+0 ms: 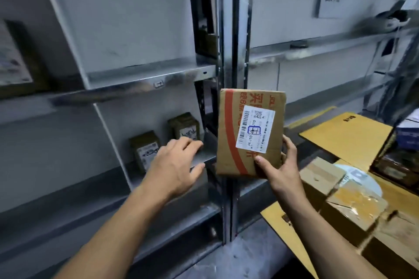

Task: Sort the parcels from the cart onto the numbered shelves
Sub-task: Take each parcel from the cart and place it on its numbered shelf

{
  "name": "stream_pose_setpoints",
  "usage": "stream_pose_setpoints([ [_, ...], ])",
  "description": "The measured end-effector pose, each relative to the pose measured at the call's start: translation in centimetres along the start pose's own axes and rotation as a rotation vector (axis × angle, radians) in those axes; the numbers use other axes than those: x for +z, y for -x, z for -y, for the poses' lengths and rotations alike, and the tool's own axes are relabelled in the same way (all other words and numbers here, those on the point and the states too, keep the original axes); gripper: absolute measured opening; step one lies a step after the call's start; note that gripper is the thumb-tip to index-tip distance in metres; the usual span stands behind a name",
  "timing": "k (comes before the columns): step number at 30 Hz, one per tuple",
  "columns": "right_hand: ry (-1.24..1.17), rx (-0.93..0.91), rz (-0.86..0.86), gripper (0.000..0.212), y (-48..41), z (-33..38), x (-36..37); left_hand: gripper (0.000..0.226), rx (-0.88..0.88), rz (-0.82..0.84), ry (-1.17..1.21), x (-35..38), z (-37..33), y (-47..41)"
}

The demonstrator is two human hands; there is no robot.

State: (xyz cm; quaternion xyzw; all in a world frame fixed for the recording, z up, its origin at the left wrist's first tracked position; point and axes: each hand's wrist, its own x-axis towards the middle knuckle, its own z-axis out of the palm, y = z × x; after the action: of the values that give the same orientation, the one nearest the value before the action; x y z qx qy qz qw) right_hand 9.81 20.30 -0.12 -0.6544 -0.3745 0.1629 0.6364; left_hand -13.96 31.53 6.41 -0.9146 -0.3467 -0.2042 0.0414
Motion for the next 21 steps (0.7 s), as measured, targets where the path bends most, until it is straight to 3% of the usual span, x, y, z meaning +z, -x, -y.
stream_pose_setpoints([
  [8,-0.133,-0.212,0.142,0.077,-5.7,8.2,10.7,0.052,-0.108,-0.126,-0.25,-8.1,9.0,-0.3],
  [21,-0.282,-0.426,0.346,0.074,-18.5,20.0,25.8,0.052,-0.326,-0.369,-0.247,-13.0,16.1,-4.7],
])
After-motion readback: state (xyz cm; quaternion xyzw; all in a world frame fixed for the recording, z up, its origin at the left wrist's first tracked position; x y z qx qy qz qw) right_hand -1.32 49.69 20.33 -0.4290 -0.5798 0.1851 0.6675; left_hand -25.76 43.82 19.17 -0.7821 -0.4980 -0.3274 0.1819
